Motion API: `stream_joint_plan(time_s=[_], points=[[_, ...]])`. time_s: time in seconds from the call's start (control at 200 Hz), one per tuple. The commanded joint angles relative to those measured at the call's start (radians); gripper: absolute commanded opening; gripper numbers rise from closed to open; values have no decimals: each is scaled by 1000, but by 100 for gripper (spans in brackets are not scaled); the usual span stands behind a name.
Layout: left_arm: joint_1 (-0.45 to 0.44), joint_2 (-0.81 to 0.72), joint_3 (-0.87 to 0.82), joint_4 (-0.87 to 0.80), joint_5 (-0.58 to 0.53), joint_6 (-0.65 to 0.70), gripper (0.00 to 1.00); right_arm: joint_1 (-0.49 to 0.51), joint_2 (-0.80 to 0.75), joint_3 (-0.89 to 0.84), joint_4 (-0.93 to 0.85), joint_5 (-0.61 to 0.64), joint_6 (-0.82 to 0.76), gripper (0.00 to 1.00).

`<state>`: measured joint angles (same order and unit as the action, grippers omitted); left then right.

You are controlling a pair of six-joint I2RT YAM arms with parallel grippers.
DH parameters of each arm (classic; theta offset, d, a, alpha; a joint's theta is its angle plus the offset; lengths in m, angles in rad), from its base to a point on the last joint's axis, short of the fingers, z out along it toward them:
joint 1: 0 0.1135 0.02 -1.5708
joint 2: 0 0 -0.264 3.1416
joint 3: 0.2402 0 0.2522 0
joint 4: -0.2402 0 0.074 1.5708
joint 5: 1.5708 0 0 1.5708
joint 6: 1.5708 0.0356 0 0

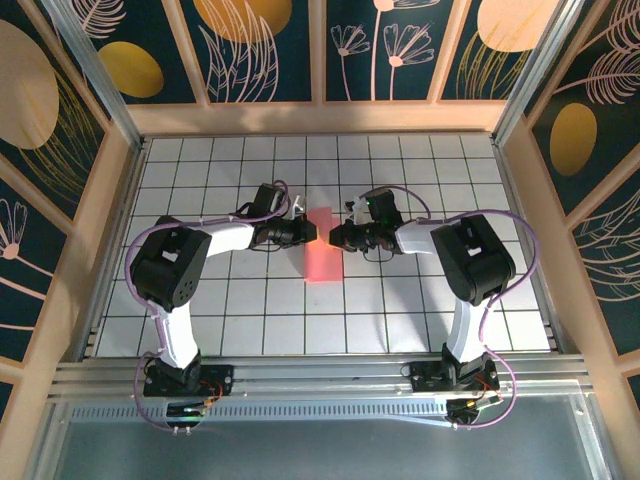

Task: Fold a paper plane with a square sheet of paper (fold left side to right side)
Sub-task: First fold in half a square sheet of paper at the center of the table.

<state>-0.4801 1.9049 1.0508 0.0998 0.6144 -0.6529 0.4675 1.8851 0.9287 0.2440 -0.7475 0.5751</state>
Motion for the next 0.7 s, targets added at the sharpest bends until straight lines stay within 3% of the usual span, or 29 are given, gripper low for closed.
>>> stream_joint_plan(time_s=[0.0, 0.065, 0.235, 0.691], points=[[-6, -68, -6, -41, -43, 9, 20, 5, -11, 9, -45, 51, -23, 0], [-6, -92, -16, -64, -89, 9, 31, 6, -16, 9, -66, 77, -26, 0], [-6, -113, -35, -123, -204, 7, 41, 7, -10, 14, -99, 106, -26, 0], [-18, -10, -12, -95, -142, -2, 53, 17, 5, 28, -118, 123, -31, 0]])
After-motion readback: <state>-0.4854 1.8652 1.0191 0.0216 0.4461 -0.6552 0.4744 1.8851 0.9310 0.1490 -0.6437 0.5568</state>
